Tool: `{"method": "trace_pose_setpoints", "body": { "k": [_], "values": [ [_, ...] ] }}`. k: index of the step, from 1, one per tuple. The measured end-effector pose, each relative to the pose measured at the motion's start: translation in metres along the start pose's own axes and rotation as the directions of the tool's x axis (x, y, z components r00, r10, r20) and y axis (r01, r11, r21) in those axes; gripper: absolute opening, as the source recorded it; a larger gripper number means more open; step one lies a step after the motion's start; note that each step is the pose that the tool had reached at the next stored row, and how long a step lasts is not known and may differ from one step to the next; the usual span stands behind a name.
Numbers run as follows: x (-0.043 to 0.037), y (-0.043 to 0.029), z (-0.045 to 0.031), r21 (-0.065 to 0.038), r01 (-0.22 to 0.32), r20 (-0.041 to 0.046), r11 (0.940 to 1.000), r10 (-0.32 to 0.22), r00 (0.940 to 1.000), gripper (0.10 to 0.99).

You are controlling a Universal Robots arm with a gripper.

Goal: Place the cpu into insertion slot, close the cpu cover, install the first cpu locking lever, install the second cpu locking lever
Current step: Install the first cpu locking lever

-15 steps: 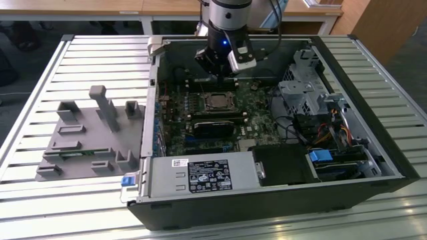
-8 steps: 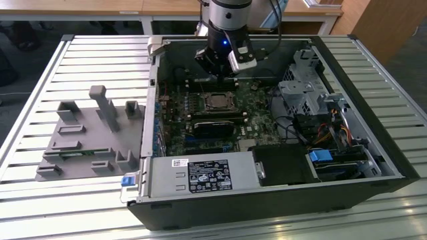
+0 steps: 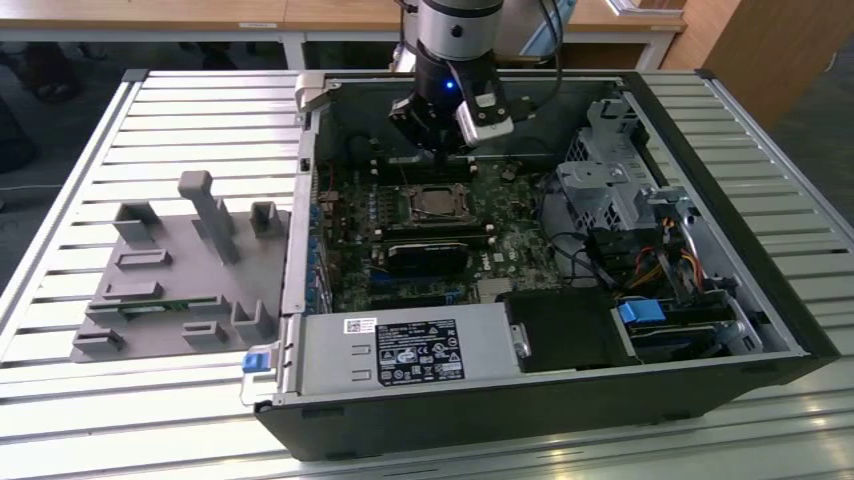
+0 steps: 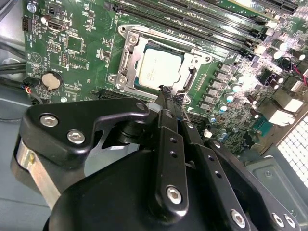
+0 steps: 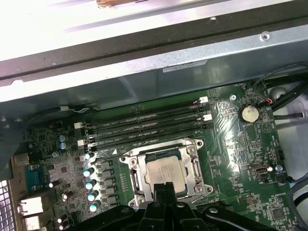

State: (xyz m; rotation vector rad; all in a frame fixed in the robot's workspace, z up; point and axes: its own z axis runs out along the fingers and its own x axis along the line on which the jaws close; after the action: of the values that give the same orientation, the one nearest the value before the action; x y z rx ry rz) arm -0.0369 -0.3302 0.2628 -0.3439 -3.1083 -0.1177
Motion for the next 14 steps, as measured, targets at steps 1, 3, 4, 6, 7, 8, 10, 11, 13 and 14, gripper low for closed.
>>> {"method": "trace_pose_setpoints", "body": {
  "k": [1, 3, 4, 6, 7, 8, 10, 11, 13, 14],
  "values": [
    [0.0, 0.0, 0.0, 0.0, 0.001, 0.0, 1.0, -0.001, 1.0, 0.106],
    [0.0, 0.0, 0.0, 0.0, 0.004, -0.0003, 1.0, -0.004, 1.0, 0.106],
    [0.0001, 0.0, -0.0001, 0.0, 0.008, -0.0007, 1.0, -0.008, 1.0, 0.106],
    [0.0001, 0.0, -0.0001, 0.001, 0.018, -0.0014, 0.9998, -0.018, 0.9998, 0.106],
    [0.0, 0.0, -0.0001, 0.001, 0.025, -0.0019, 0.9997, -0.025, 0.9997, 0.106],
    [0.0, 0.0, -0.0001, 0.001, 0.034, -0.0025, 0.9994, -0.034, 0.9994, 0.106],
    [0.0, 0.0, 0.0, 0.001, 0.053, -0.004, 0.9986, -0.053, 0.9986, 0.106],
    [0.0, 0.0, 0.0, 0.001, 0.062, -0.0047, 0.9981, -0.062, 0.998, 0.106],
    [0.0, 0.0, 0.0, 0.001, 0.084, -0.0063, 0.9965, -0.084, 0.9964, 0.106],
    [0.0, 0.0, 0.0, 0.002, 0.095, -0.0071, 0.9955, -0.095, 0.9955, 0.106]
  ]
}}
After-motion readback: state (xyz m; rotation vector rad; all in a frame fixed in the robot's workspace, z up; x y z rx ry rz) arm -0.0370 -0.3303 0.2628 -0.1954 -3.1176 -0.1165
